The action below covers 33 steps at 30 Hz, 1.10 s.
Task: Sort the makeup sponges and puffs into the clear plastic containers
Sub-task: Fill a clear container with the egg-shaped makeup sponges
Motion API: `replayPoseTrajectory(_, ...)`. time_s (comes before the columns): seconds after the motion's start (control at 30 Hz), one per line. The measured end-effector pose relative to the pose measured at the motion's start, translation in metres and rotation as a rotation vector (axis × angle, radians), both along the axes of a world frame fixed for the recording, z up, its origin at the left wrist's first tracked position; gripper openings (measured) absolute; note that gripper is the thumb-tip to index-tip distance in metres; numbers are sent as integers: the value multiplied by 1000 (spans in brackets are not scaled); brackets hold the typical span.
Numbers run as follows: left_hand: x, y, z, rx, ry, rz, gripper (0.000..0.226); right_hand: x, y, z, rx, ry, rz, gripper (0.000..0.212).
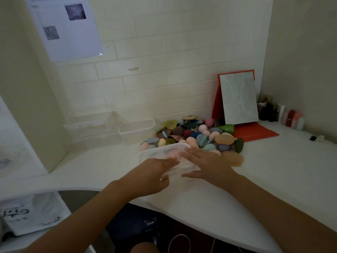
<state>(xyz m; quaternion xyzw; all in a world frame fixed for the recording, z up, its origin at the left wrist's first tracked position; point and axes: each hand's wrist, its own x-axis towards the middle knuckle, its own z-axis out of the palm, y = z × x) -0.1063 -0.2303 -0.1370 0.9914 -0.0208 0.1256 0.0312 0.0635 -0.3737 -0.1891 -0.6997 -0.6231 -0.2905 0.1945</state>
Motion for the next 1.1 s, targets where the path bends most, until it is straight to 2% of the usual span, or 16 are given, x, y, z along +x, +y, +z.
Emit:
replayPoseTrajectory(0.13, -8, 7, 16, -185, -149, 10, 35, -1, -9, 7, -191, 521, -137, 85)
replayPoseTrajectory(0.23, -4, 11, 37, -356, -287, 31, 24, 7, -14, 5, -92, 734, -106, 96)
replayPoseTrajectory(0.3, 1, 16, 50, -441, -385, 66, 15, 8, -16, 5, -135, 716, -89, 81)
replayPoseTrajectory(0.4, 12, 32, 60, -527, -579, 219, 9, 6, -17, 5, -215, 589, -53, 44)
replayPoseTrajectory(0.47, 20, 54, 57, -626, -700, 375, 13, 4, -14, 6, -234, 556, -53, 34)
replayPoseTrajectory(0.57, 30, 88, 38, -898, -765, 555, 24, 3, -13, 5, -225, 576, -59, 40)
replayPoseTrajectory(0.67, 31, 105, 8, -1228, -722, 655, 30, 1, -15, 6, -249, 587, -71, 51)
replayPoseTrajectory(0.73, 28, 104, -10, -1372, -642, 685, 31, 0, -14, 9, -272, 619, -93, 57)
replayPoseTrajectory(0.8, 27, 97, -23, -1447, -559, 717, 22, -2, -14, 10, -280, 654, -106, 59)
replayPoseTrajectory(0.87, 28, 88, -30, -1507, -565, 703, 18, -4, -14, 13, -295, 662, -124, 69)
replayPoseTrajectory(0.97, 30, 81, -35, -1437, -638, 646, 18, 2, -18, 19, -300, 574, -254, 86)
replayPoseTrajectory(1.0, 31, 80, -35, -1424, -657, 629, 18, 7, -21, 20, -298, 527, -321, 83)
replayPoseTrajectory(1.1, 32, 74, -31, -1445, -681, 589, 16, 25, -30, 19, -356, 437, -517, 55)
